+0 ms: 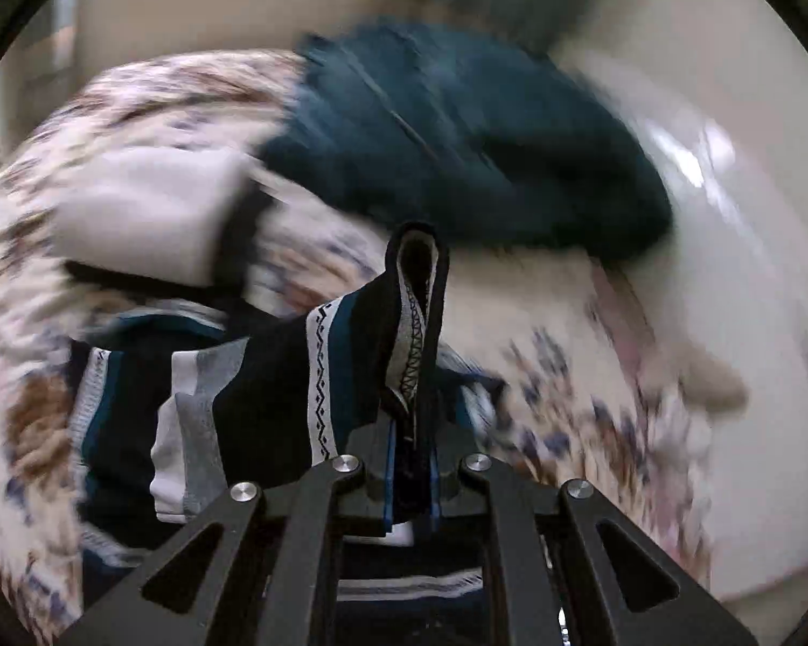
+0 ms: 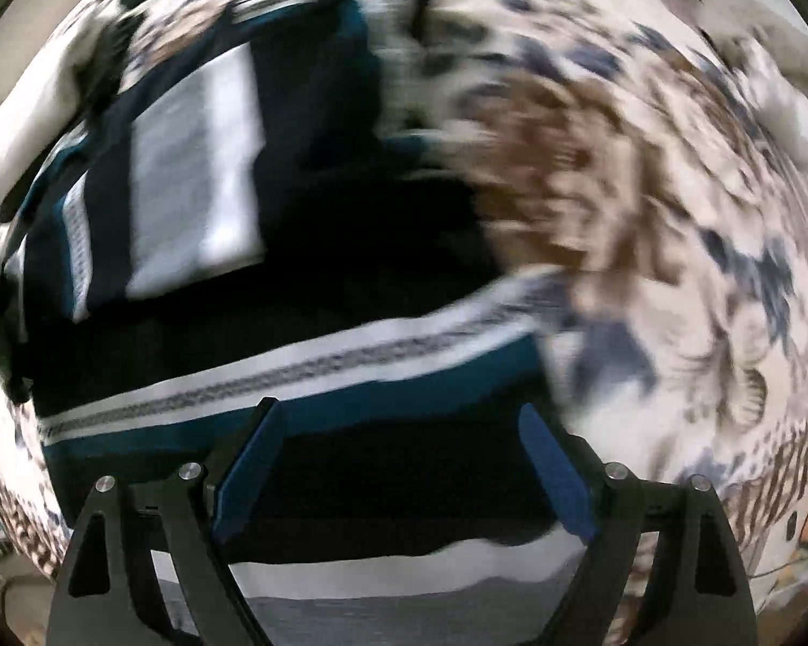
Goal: Fold small clothes
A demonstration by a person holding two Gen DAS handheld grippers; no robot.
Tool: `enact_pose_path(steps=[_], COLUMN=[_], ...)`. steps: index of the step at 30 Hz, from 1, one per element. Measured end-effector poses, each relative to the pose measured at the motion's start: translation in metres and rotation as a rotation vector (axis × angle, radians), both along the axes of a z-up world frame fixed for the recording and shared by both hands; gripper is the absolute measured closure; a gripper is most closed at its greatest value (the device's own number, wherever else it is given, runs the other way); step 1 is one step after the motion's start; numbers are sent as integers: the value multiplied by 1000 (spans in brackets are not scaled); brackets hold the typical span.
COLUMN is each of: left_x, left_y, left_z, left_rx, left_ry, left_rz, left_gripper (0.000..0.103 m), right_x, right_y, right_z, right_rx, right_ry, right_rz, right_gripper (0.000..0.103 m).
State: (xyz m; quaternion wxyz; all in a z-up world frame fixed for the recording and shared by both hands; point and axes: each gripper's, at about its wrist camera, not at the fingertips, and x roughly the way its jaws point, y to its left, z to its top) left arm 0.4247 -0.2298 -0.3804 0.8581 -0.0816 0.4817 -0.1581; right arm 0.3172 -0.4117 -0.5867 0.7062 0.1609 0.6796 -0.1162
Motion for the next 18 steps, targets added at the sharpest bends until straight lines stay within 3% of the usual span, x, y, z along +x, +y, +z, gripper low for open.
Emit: enact_pose_path(steps=[3,5,6,9,10,13,15,18], left_x=[14,15,13,18,21,20,24,30], left_y=[-40,-44,-40,3,23,97,140,196], left_z=[-41,-51,-51,-44,-40,-45,-60,-99], left_rx=[4,-31,-75,-99,-79,13,119,223], left_ry=[145,193,207,199,189,159,159,230], left_rz=[-76,-90,-83,3,46,208,297,401], left_gripper=[85,44,39,35,29,26,26,26], right_x=[-6,-6,-7,1,7,36,62,97], right_y=[-29,-44,-54,-72,-77,-88,-90,-87], right_z=[4,11,13,27,30,42,43,33], right_rx=[32,58,71,106,122,222,254,250], right_ry=[-6,-20,-30,-64,-76,-141,-164,-184], right_rz=[-30,-38,-41,-52,-56,-91,-105,-89], right_gripper=[13,13,13,13,13,13,13,13])
